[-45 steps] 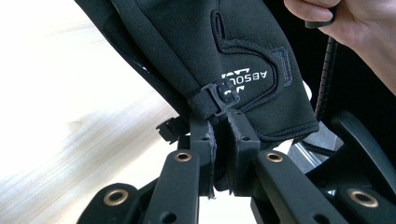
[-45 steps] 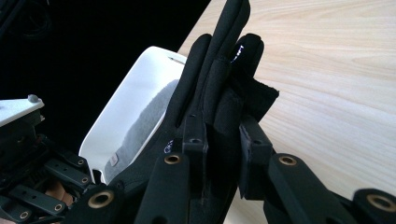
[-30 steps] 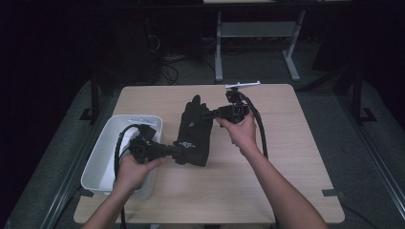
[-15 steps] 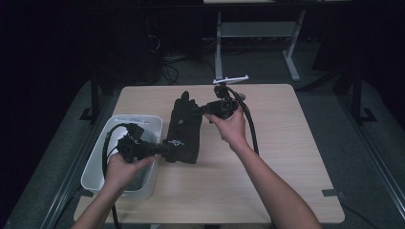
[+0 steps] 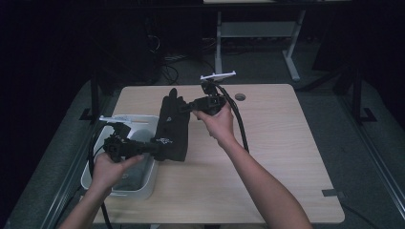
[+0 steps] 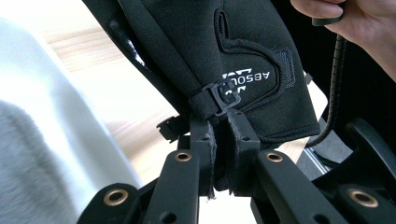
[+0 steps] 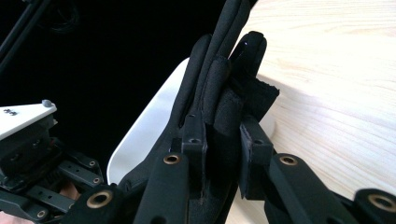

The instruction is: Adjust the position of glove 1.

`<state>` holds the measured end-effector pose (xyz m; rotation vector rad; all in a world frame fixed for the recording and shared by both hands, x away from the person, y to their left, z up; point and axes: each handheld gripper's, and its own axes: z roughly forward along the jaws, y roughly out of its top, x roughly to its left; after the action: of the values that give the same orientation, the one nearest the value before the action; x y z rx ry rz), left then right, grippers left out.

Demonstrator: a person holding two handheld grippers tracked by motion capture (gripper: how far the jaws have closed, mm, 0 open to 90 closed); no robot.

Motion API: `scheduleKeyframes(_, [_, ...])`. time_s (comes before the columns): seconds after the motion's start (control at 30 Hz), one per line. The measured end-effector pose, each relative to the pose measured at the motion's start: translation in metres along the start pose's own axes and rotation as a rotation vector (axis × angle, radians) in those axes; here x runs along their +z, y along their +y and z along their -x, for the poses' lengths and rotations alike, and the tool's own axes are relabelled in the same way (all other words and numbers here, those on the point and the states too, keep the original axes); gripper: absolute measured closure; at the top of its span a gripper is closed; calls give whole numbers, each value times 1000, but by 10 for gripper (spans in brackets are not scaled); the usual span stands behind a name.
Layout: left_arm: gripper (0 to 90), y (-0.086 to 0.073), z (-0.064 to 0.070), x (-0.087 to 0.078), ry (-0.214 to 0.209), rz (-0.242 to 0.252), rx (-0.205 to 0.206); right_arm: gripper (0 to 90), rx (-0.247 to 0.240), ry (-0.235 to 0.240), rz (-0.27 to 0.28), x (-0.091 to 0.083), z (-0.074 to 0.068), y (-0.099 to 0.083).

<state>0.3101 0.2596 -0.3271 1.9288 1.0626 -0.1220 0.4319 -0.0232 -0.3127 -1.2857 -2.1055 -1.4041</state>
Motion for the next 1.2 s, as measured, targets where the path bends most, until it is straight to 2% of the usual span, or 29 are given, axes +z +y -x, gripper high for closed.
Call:
scheduleKeyframes(0.3, [833, -8, -12, -17, 20, 16, -32, 753, -5, 21, -19, 20, -12, 7])
scheduleKeyframes(0.93, [833, -16, -27, -55, 80, 37, -52, 751, -34, 53, -30, 57, -39, 20])
scheduleKeyframes(1.2, [832, -25, -36, -65, 94, 34, -72, 750, -28, 66, -45, 76, -44, 20])
